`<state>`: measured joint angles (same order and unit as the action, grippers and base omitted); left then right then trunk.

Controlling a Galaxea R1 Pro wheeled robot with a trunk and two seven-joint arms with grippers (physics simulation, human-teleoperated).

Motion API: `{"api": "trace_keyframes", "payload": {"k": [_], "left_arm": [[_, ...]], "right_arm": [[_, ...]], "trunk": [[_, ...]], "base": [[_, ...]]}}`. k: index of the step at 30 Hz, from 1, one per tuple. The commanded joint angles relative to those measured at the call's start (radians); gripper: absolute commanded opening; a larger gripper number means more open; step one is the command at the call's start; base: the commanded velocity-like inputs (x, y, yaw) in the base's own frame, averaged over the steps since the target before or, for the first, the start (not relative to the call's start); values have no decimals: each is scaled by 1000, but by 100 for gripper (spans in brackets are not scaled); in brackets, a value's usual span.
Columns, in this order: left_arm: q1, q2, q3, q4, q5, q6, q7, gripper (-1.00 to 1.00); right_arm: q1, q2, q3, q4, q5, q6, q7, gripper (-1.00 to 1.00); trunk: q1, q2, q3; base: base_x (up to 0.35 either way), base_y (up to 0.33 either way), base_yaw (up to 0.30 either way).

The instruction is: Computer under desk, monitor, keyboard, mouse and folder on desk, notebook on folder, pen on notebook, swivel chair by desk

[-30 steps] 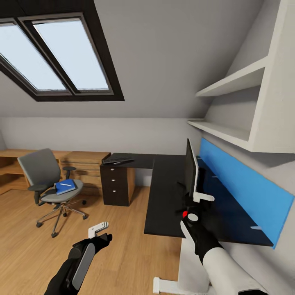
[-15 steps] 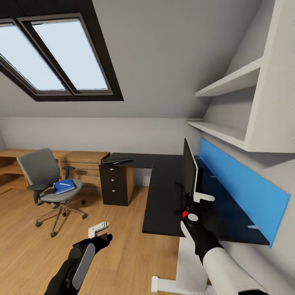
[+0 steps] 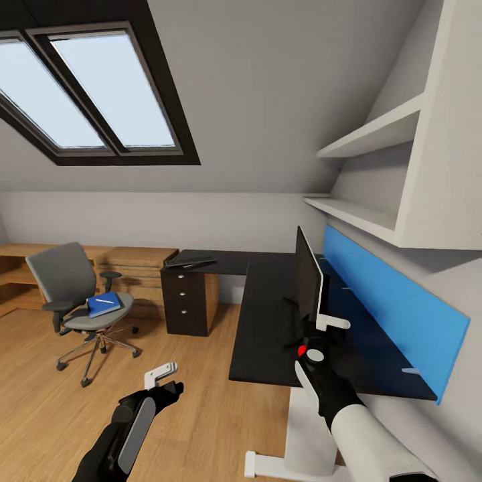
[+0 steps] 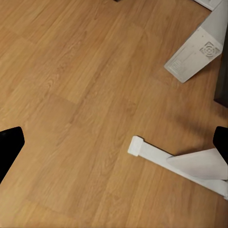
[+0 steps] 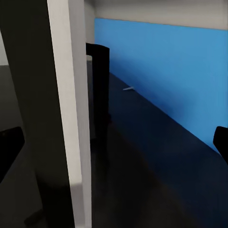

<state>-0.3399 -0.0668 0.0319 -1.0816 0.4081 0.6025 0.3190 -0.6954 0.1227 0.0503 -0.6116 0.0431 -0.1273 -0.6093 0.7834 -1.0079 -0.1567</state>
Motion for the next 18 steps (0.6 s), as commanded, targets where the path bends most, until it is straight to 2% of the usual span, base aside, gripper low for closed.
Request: {"api": "trace_keyframes", "payload": {"k": [1,18], "left_arm": [[-1,-1,1,-1,10,3,8,100],[-1,-1,2,-1,9,3,6,100]], "right_arm": [[-1,0,2,1,4,0,-6,100],[-1,-2,2,1,4,0,-6,100]], "trunk": [[0,-1,-2],[0,-1,-2]], "base": [[0,-1,0],[-15,-33,0]]}}
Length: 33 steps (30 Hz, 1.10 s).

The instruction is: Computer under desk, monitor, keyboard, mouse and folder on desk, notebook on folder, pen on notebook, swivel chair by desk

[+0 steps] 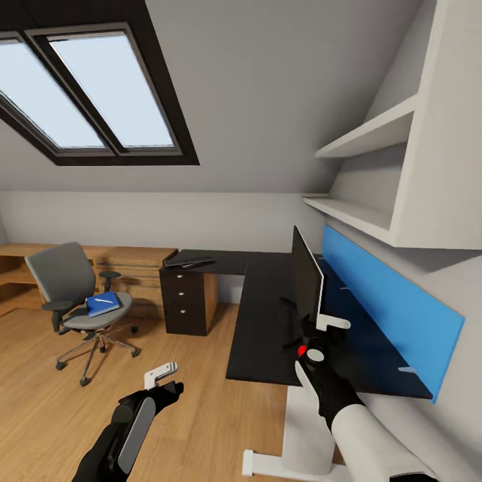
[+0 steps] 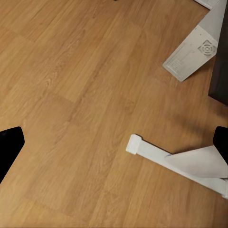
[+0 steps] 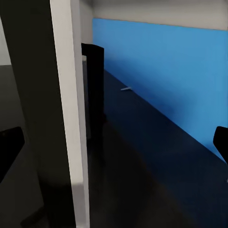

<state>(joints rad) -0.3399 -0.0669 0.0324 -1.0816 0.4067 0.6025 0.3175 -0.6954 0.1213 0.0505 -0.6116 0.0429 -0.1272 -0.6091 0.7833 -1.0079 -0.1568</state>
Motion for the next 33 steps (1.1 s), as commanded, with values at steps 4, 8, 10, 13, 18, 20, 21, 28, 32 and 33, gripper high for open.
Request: {"api": "trace_keyframes", "payload": {"k": [4,8,10,13,18,20,21,28,32,33], "left_arm": [[-1,-1,1,-1,11,3,8,100],[-1,-1,1,-1,12,3,8,100],[-1,0,1,-1,12,3,8,100],[-1,0,1,-1,12,3,8,100],[-1,1,2,-1,12,3,8,100],[-1,1,3,-1,12,3,8,100],[-1,1,3,-1,12,3,9,100],[-1,1,2,-1,11,3,9,100],[-1,1,2,-1,10,3,9,100],[-1,1,2,-1,10,3,9,100]], "right_arm": [[-1,0,2,1,4,0,-6,100],[-1,0,2,1,4,-1,-5,100],[-1,0,2,1,4,-2,-4,100],[-1,2,2,1,4,-4,-3,100],[-1,6,8,3,2,-5,-2,100],[-1,7,22,15,2,-5,-2,100],[-1,8,89,38,5,-6,-5,100],[-1,10,124,44,5,-6,-6,100],[0,15,126,44,4,-5,-3,100],[0,15,126,44,4,-5,-2,100]], "trunk": [[0,-1,-2],[0,-1,-2],[0,-1,-2],[0,-1,-2],[0,-1,-2],[0,-1,-2],[0,-1,-2],[0,-1,-2],[0,-1,-2],[0,-1,-2]], "base": [[-2,-1,0],[-155,0,0],[-293,0,0],[-323,0,0],[-333,0,0],[-335,0,0],[-335,0,0],[-335,0,0],[-336,0,0],[-336,0,0]]}}
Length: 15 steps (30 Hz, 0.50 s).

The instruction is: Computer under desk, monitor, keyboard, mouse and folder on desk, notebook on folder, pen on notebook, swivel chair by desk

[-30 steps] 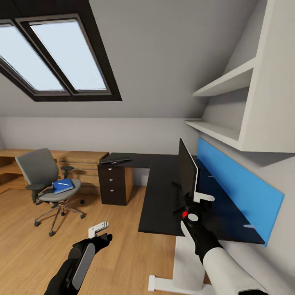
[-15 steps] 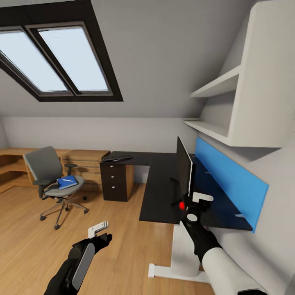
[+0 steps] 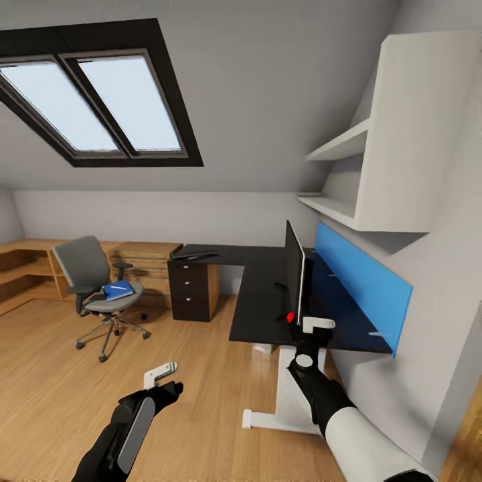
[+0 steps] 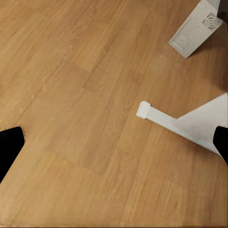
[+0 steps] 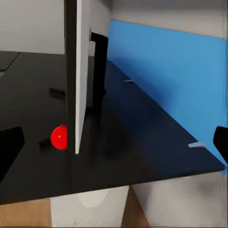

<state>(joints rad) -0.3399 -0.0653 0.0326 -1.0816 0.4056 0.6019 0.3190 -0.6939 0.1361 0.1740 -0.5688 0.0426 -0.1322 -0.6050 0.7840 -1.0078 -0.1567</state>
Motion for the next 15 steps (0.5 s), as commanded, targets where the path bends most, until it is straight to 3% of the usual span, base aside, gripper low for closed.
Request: {"api": "trace_keyframes", "payload": {"k": [1,7,15], "left_arm": [[-1,-1,1,-1,10,3,8,100],[-1,-1,1,-1,10,3,8,100],[-1,-1,1,-1,9,3,7,100]], "right_arm": [[-1,0,2,1,4,0,-5,100],[-1,0,2,1,5,0,-4,100],[3,-1,1,0,6,-7,-7,100]], "trunk": [[0,-1,-2],[0,-1,-2],[0,-1,-2]], "base": [[-336,0,0],[-262,0,0],[-27,0,0]]}}
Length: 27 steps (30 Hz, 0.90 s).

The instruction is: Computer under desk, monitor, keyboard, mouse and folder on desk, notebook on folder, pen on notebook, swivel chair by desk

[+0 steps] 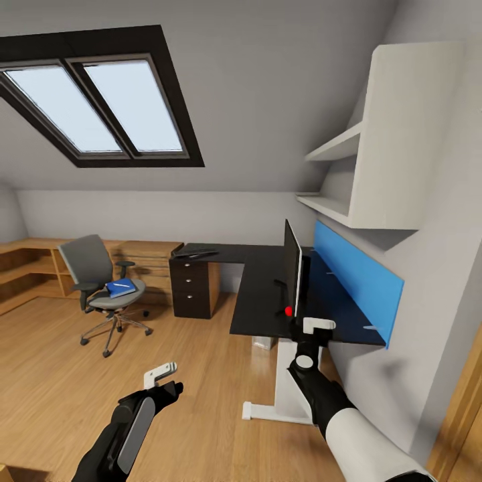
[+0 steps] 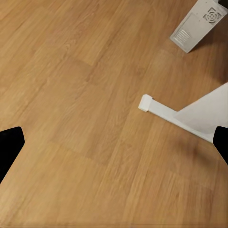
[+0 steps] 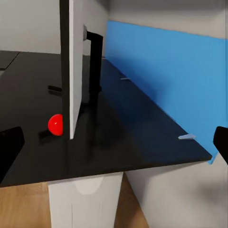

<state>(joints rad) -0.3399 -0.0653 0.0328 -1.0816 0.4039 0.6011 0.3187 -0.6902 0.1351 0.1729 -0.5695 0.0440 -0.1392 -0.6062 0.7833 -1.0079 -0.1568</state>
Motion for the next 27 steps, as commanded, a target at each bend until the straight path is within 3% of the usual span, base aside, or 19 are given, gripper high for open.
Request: {"api": "trace_keyframes", "payload": {"k": [1,7,16,22,27], "left_arm": [[-1,-1,1,-1,10,3,7,100],[-1,-1,1,-1,10,3,7,100],[-1,-1,1,-1,10,3,7,100],[-1,-1,1,-1,10,0,3,100],[-1,-1,1,-1,12,-1,4,100]], "right_arm": [[5,-2,2,0,5,-17,-7,100],[15,-3,2,-6,6,-82,-8,100],[20,-3,2,-6,6,-92,-9,100],[21,-1,3,2,5,-91,-3,100],[21,0,5,20,6,-91,-1,100]], "trunk": [[0,-1,-2],[0,-1,-2],[0,-1,-2],[0,-1,-2],[-19,34,14]], "base": [[0,0,0],[122,0,0],[277,0,0],[68,0,0],[13,0,0]]}}
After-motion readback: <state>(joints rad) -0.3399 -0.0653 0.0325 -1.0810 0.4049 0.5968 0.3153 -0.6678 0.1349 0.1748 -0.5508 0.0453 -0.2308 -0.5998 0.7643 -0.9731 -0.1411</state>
